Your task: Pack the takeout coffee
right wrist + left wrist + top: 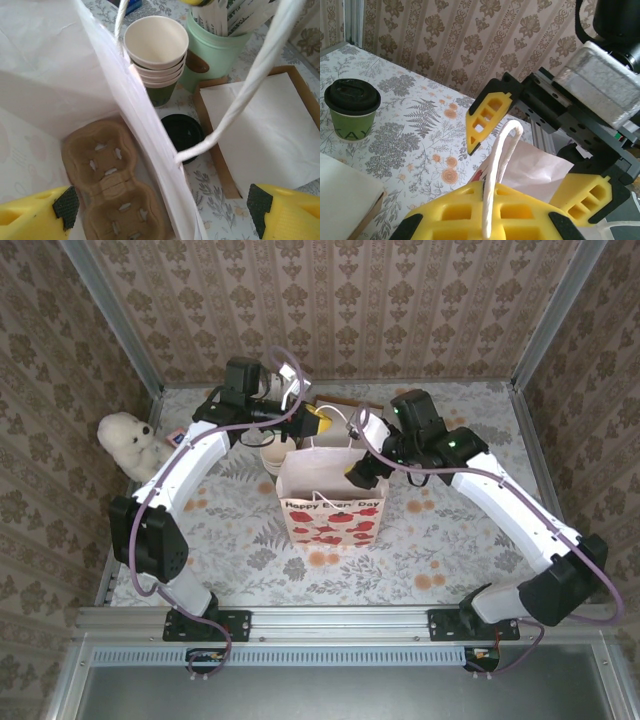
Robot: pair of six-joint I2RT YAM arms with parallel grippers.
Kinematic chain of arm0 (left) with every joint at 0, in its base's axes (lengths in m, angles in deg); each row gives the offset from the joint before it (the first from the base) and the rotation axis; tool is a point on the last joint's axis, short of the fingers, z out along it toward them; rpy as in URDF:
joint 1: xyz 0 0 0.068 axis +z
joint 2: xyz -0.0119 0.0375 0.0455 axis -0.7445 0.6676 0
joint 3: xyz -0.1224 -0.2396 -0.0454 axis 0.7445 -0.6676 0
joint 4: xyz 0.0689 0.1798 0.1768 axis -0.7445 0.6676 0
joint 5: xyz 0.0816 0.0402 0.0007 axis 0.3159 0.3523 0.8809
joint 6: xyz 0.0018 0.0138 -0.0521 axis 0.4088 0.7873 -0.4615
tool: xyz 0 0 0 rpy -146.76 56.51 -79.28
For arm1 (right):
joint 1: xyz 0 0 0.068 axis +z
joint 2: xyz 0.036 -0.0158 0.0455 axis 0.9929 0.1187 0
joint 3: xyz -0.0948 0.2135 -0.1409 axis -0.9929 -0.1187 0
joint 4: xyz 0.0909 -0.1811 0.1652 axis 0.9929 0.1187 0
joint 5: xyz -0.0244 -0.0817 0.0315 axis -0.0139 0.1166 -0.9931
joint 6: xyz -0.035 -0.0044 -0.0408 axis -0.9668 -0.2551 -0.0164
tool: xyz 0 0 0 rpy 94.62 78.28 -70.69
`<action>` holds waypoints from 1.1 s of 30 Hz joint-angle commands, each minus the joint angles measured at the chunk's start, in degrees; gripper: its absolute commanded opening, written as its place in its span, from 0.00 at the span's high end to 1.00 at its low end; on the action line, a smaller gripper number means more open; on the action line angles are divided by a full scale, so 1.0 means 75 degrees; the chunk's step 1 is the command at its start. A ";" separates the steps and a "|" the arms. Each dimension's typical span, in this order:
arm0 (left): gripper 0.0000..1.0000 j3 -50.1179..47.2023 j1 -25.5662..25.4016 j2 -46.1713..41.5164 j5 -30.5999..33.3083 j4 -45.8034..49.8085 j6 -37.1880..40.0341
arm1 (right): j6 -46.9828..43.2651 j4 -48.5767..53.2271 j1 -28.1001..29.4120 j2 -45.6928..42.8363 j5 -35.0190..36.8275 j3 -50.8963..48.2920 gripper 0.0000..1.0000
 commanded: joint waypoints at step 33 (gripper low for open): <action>0.61 0.0005 0.0004 -0.0821 0.0080 -0.0658 -0.0687 | 0.2227 0.0930 0.0938 0.0491 0.1958 0.0937 0.97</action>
